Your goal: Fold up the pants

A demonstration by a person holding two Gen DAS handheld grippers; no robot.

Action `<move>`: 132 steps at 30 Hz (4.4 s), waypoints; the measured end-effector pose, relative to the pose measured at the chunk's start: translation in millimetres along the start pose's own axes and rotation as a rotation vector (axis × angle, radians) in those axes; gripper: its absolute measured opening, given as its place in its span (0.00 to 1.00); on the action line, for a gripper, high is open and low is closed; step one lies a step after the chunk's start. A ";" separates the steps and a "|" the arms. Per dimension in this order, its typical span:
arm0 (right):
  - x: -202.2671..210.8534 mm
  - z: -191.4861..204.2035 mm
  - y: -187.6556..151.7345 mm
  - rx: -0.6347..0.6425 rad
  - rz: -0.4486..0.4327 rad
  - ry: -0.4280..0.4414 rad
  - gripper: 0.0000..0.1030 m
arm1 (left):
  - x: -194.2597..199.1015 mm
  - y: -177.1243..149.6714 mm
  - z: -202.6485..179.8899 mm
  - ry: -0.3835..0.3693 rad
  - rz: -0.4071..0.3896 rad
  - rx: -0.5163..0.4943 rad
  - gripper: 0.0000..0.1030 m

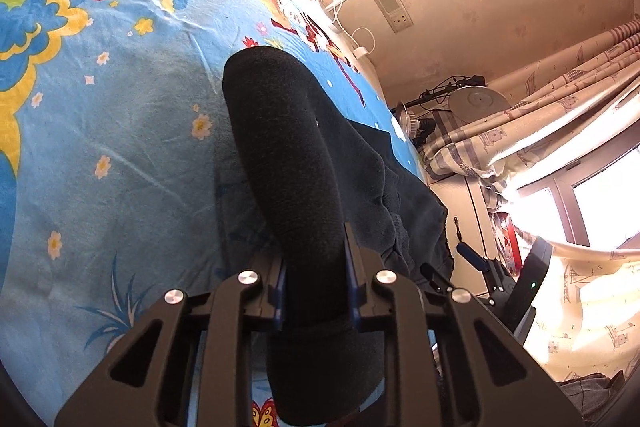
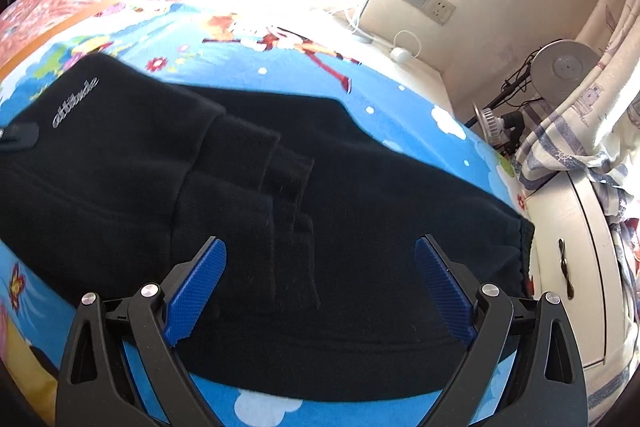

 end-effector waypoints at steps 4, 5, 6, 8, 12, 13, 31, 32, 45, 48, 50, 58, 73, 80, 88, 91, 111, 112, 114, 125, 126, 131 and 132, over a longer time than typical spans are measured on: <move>-28.7 10.2 42.2 -0.017 -0.047 -0.075 0.89 | 5.4 1.2 -11.6 -0.005 -0.014 -0.003 0.21; -45.3 15.4 47.8 0.004 -0.018 -0.095 0.89 | 6.7 2.8 -15.4 -0.006 -0.014 -0.007 0.21; -62.3 23.1 49.2 0.037 0.025 -0.117 0.89 | 7.8 4.3 -20.4 -0.008 -0.015 -0.013 0.21; -87.1 33.1 44.8 0.095 0.072 -0.129 0.89 | 10.2 7.4 -29.6 -0.014 -0.012 -0.024 0.21; -84.1 20.5 42.8 0.053 0.070 -0.098 0.89 | 10.7 12.7 -46.7 -0.023 0.006 -0.065 0.21; -82.0 13.4 42.4 0.027 0.086 -0.085 0.89 | 10.5 14.4 -49.8 -0.018 0.012 -0.072 0.21; -22.3 -235.9 4.8 -0.270 0.054 -0.318 0.89 | -82.9 59.6 -312.8 0.090 0.151 -0.366 0.20; -17.9 -254.5 -3.1 -0.283 0.058 -0.336 0.89 | -102.5 58.1 -334.5 0.093 0.163 -0.392 0.20; -24.4 -354.3 -109.8 -0.494 0.187 -0.317 0.89 | -324.5 -23.4 -397.6 -0.215 0.296 -0.331 0.52; -37.2 -343.3 -104.6 -0.547 0.206 -0.094 0.89 | -281.3 -20.0 -370.0 -0.218 0.188 -0.313 0.55; -37.7 -331.8 -91.0 -0.531 0.185 -0.045 0.89 | -259.7 -30.4 -358.8 -0.224 0.178 -0.341 0.55; -75.1 -304.4 -56.7 -0.498 0.247 -0.104 0.82 | -245.4 -54.6 -286.6 -0.159 0.013 -0.307 0.47; -90.4 -262.2 -42.0 -0.366 0.278 0.009 0.17 | -267.6 -59.6 -247.4 -0.082 0.052 -0.304 0.35; -58.9 -299.8 -32.7 -0.401 0.183 -0.071 0.11 | -271.7 -50.7 -281.8 -0.109 0.081 -0.317 0.52; -90.4 -306.4 -57.4 -0.410 0.214 -0.019 0.16 | -284.4 -49.9 -273.3 -0.089 0.124 -0.313 0.52; -63.9 -334.4 -65.4 -0.525 0.183 -0.001 0.20 | -287.7 -30.5 -306.8 -0.092 0.152 -0.452 0.59; -47.9 -340.5 -94.0 -0.586 0.258 0.016 0.58 | -498.1 5.2 -394.4 -0.202 0.700 -1.011 0.54; -58.5 -333.3 -97.0 -0.563 0.283 0.034 0.42 | -500.8 3.6 -390.8 -0.196 0.707 -1.011 0.39; -66.9 -322.6 -97.7 -0.550 0.305 0.075 0.23 | -498.1 6.3 -386.2 -0.233 0.692 -0.996 0.24; -85.4 -325.0 -83.4 -0.452 0.211 -0.086 0.23 | -501.5 23.7 -379.8 -0.164 0.540 -0.868 0.26; -81.8 -325.1 -83.3 -0.438 0.200 -0.100 0.26 | -501.0 26.2 -375.9 -0.158 0.512 -0.827 0.31; -49.2 -354.7 -97.7 -0.510 0.148 -0.227 0.87 | -433.9 48.8 -376.8 -0.230 0.331 -0.698 0.39; -45.3 -358.8 -102.2 -0.524 0.148 -0.227 0.87 | -413.6 53.4 -374.2 -0.230 0.285 -0.674 0.39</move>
Point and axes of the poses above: each gripper's, at about its wrist camera, not at the fingertips, and x roughly against the way its jaws point, z to its left, y to its top, the point moved 2 cm from there along -x, roughly the way its jaws point, and after that the axes turned 6 degrees about -x, right-handed, at the moved point
